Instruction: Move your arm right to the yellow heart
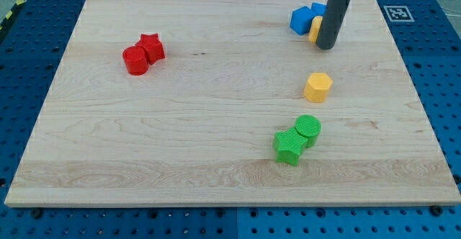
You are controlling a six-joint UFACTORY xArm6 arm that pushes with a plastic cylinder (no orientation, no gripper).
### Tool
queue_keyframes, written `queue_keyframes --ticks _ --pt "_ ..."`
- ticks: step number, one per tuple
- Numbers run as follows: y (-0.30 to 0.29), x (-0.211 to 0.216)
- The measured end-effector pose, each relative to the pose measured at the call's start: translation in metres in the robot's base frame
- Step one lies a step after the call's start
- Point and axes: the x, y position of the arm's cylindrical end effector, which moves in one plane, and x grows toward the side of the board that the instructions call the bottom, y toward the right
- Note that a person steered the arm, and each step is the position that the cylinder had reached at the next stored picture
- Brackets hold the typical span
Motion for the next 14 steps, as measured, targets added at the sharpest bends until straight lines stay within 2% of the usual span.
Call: queue_keyframes --ticks 1,2,4,5,6,8,9,10,13,14 --pt "-0.025 -0.036" --pt "-0.023 -0.043" --pt "0.061 -0.038" --pt "0.117 -0.022" --pt "0.145 -0.022" --pt "0.087 -0.114" --pt "0.058 -0.139" --pt "0.048 -0.140" --pt "0.099 -0.140" --pt "0.097 -0.140"
